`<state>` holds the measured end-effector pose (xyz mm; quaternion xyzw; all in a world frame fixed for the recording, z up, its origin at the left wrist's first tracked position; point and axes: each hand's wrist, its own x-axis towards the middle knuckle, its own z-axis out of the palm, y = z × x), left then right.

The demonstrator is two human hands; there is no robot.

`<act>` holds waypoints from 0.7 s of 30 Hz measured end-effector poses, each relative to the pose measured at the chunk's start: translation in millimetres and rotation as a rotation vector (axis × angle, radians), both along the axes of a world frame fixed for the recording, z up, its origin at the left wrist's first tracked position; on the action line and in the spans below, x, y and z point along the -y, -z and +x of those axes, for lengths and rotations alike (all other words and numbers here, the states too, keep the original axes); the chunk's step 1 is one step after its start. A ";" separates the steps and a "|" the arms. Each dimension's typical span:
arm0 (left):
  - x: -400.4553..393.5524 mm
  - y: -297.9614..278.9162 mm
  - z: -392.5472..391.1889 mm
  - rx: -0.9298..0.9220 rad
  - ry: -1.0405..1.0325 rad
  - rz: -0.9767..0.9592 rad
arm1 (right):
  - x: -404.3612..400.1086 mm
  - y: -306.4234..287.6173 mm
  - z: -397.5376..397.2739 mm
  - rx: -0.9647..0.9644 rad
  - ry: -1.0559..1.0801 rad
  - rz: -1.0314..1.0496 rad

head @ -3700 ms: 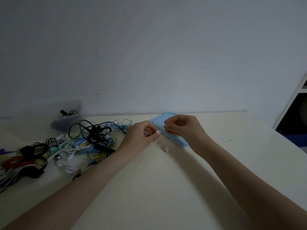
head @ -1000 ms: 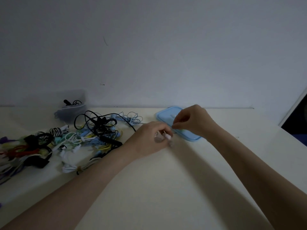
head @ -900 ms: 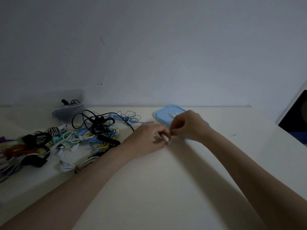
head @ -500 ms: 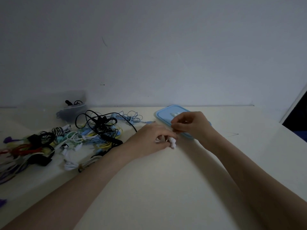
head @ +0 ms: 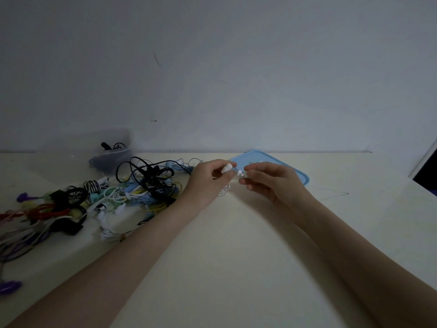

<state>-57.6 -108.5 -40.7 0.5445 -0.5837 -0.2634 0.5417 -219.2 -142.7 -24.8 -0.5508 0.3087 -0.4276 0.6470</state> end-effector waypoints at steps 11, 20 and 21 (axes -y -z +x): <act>-6.0 -4.0 -4.7 -0.030 -0.028 0.000 | 0.2 0.8 -1.9 0.060 0.028 0.047; -9.4 -7.5 -6.3 -0.054 0.000 0.023 | -3.2 -2.1 1.3 0.111 0.017 0.083; -9.9 -7.8 -6.3 -0.057 0.010 0.018 | -3.4 -2.0 1.4 0.115 0.013 0.084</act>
